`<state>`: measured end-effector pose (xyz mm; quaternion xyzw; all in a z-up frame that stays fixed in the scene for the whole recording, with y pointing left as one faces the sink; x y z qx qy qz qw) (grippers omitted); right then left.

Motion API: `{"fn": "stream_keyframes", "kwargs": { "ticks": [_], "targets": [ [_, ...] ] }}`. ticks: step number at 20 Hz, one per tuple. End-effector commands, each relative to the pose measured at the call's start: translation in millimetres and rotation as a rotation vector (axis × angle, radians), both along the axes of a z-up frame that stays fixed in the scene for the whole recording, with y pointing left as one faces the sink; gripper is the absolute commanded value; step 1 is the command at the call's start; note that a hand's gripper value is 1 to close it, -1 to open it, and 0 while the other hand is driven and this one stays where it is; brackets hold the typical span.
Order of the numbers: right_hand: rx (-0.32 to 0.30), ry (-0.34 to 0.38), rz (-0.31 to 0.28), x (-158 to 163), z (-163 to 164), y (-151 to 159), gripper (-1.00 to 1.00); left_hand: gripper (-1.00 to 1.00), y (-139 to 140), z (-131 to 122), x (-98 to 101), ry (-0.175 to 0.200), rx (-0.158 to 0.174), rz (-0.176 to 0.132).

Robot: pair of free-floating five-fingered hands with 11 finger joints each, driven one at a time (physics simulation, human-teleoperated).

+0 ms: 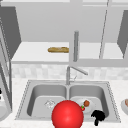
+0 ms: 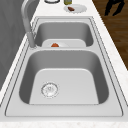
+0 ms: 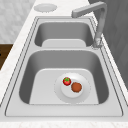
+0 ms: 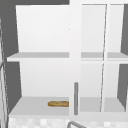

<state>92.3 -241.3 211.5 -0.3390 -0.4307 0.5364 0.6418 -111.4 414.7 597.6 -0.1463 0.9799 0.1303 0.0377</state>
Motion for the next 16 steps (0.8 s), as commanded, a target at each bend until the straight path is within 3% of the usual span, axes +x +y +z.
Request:
{"fn": "stream_keyframes", "kwargs": {
  "ticks": [1,4,7,9,12,14,15,16],
  "targets": [
    [0.000,0.000,0.000,0,0,0,0.00,1.00,29,-19,-1.8,-0.021,0.000,-0.023],
    [0.000,0.000,0.000,0,0,0,0.00,1.00,45,-21,-1.7,-0.011,0.000,-0.064],
    [0.000,0.000,0.000,0,0,0,0.00,1.00,48,-21,-0.1,-0.002,0.010,-0.137],
    [0.000,0.000,0.000,0,0,0,0.00,1.00,54,-17,0.2,-0.002,0.015,-0.157],
    [0.000,0.000,0.000,0,0,0,0.00,1.00,67,-10,-1.4,0.000,0.015,-0.167],
    [0.000,0.000,0.000,0,0,0,0.00,1.00,74,-6,-3.4,0.019,-0.001,-0.153],
    [0.000,0.000,0.000,0,0,0,0.00,1.00,73,-2,-9.9,0.034,-0.003,-0.130],
    [0.000,0.000,0.000,0,0,0,0.00,1.00,79,-3,-9.3,0.025,0.008,-0.127]
  ]
}}
